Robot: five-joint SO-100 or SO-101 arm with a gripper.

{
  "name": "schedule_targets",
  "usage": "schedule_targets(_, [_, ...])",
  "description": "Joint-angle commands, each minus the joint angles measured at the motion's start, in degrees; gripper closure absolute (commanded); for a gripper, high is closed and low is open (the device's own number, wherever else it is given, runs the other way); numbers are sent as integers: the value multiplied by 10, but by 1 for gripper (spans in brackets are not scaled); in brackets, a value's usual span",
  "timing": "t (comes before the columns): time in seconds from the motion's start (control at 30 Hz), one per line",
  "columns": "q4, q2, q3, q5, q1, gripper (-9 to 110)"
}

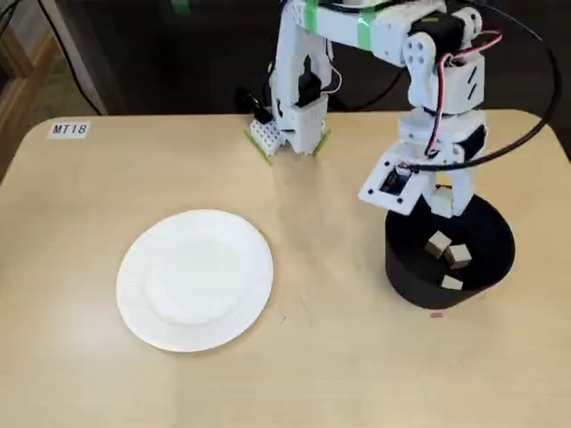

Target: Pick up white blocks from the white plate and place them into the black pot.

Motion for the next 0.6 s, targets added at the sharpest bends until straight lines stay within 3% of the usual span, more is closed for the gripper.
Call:
schedule_targets(0.0, [-17,-2,1,-7,-5,104])
schedule_targets(0.23, [-30,0,1,-4,4,104])
schedule_targets(0.33, [-25,6,2,-41,0,68])
schedule_targets(0.43, [-26,14,2,-48,-2,58])
schedule_targets(0.5, [-27,19,2,-47,-1,61])
schedule_targets(0.57, [-29,25,-3,-36,3,79])
